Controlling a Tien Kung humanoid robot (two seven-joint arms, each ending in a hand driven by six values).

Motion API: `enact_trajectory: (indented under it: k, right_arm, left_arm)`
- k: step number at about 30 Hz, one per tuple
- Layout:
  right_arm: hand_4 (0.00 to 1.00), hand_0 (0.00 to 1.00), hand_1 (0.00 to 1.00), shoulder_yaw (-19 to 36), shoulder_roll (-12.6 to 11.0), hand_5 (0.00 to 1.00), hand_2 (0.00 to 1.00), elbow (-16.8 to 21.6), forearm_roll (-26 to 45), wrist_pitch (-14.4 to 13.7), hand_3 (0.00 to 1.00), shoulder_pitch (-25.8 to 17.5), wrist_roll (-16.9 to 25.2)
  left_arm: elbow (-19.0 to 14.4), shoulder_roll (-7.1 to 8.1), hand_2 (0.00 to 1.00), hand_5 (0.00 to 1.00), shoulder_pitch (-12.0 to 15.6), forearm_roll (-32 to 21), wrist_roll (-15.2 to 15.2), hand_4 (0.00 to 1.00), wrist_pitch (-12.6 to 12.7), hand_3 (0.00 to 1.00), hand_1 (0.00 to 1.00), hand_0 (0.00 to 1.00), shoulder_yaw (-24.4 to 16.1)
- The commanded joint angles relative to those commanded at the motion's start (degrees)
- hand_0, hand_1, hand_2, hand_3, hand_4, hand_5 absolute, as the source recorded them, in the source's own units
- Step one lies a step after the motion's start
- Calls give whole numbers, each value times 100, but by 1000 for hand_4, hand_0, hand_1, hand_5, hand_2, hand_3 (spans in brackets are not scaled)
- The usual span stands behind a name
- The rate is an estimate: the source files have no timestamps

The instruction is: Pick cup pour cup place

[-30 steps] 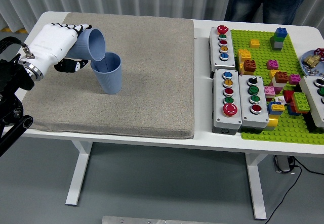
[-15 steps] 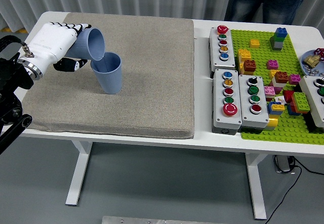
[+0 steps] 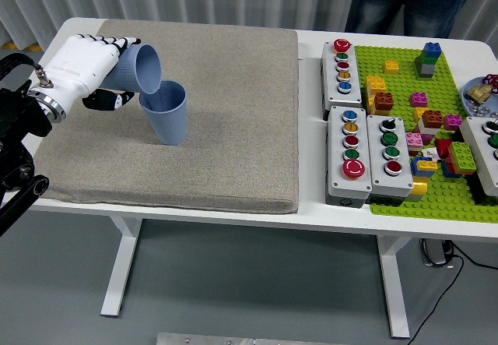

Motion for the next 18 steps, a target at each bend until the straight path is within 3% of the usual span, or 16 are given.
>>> enact_trajectory:
  k: [18]
  right_arm:
    - [105,747,699,3,0,256,752,0,-6,-3,608,-18,4]
  left_arm:
    - [14,7,768,2,-8,0,22,215,20,738,627,602,22]
